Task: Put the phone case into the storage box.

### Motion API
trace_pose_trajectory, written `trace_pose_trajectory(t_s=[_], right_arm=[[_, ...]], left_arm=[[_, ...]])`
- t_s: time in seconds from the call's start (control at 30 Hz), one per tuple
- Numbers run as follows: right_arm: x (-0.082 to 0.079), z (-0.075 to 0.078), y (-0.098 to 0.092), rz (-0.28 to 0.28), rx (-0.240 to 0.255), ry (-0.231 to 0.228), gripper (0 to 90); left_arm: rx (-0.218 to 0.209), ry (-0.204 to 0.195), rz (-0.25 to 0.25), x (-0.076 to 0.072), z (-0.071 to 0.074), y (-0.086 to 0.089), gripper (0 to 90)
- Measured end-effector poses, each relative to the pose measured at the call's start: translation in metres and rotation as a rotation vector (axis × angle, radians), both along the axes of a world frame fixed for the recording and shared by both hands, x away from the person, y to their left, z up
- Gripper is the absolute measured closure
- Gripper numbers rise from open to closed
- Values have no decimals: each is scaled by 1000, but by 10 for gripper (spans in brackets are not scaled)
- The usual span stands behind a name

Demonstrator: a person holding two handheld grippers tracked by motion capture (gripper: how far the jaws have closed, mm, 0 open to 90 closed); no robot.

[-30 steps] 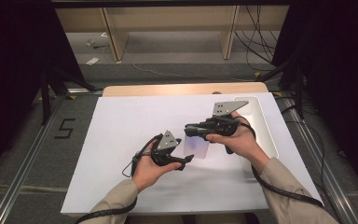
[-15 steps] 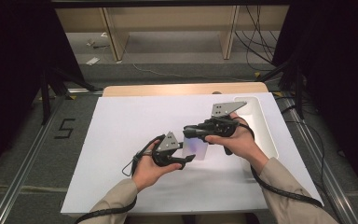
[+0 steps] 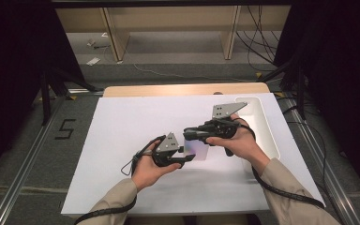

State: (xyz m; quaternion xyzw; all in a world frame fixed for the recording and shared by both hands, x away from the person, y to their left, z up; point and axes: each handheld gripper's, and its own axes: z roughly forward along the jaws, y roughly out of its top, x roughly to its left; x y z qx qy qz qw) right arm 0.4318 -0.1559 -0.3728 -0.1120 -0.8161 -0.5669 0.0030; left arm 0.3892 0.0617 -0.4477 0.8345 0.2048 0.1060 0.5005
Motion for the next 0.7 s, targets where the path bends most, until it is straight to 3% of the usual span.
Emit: trace_pose_trajectory(t_s=[0.2,0.7], right_arm=[[-3,1,3,32,-11,-7,798],[-2,0,2,65,-1,-2,797]], left_arm=[[6,19,-13,0,2,1,706],[11,42,-32,-1,3,2,739]])
